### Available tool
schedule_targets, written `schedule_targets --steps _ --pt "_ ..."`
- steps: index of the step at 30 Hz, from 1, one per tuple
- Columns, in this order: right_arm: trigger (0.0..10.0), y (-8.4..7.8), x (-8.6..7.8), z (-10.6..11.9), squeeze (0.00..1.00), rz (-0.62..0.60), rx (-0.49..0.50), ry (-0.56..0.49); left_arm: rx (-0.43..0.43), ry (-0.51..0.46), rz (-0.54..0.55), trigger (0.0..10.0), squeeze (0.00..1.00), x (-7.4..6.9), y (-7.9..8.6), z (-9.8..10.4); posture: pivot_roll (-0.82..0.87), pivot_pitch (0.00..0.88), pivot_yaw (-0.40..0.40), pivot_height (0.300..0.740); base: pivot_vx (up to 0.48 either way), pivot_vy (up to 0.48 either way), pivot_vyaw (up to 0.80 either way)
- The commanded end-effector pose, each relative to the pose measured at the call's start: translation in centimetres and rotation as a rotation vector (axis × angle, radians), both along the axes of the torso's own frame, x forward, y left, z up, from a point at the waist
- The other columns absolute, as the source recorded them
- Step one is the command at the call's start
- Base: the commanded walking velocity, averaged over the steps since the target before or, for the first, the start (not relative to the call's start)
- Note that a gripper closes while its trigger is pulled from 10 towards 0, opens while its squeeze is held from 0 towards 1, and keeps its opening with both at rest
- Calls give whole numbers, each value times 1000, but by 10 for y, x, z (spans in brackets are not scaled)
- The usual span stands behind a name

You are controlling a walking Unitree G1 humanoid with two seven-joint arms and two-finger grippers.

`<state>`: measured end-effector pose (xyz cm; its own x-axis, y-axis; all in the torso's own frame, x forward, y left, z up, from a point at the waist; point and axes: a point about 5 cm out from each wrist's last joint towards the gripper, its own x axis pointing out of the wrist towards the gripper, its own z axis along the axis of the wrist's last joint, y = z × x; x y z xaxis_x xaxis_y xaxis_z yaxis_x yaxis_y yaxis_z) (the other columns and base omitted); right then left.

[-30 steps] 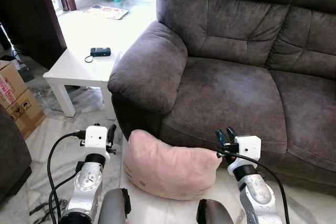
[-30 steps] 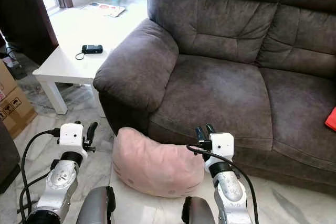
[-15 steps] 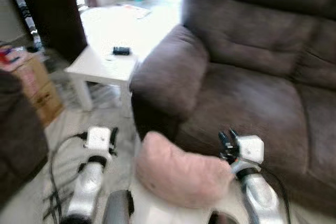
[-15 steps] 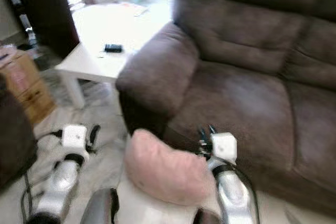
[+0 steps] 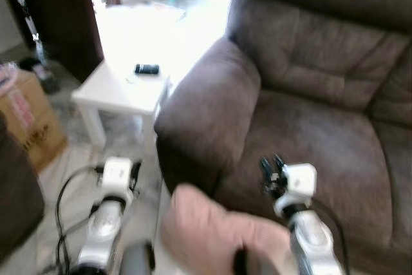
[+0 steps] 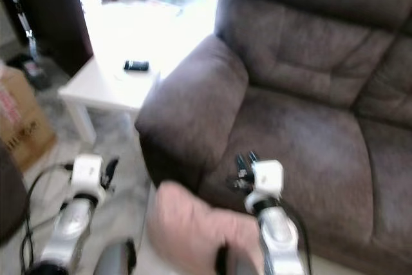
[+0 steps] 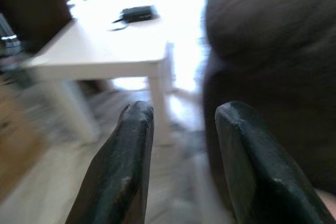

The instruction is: Move the pillow to the sofa from floor

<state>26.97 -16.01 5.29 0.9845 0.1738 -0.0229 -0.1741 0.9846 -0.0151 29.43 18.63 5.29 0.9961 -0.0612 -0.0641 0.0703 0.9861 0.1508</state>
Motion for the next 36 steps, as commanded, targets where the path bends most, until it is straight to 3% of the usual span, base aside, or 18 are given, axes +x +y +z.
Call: schedule_targets --steps 1,7,14,24,36 --pt "10000 -11 -4 -5 0 -45 -12 23 -16 119 -131 10000 0 -9 -17 -19 49 0 -72 553 0 0 0" --pt "10000 -17 -4 -6 0 -80 -21 22 29 182 -186 10000 0 -16 -15 -28 54 0 -76 553 0 0 0" --pt "10000 -16 -2 -5 0 -86 -20 16 60 77 -111 10000 0 -12 -10 -14 55 0 -79 553 0 0 0" --pt "10000 -19 -3 -5 0 -98 -25 14 39 61 -107 10000 0 -11 -12 -12 50 0 -76 553 0 0 0" --pt "10000 -18 -3 -5 0 -94 -23 14 29 49 -109 10000 0 -10 -14 -9 53 0 -78 553 -295 0 0"
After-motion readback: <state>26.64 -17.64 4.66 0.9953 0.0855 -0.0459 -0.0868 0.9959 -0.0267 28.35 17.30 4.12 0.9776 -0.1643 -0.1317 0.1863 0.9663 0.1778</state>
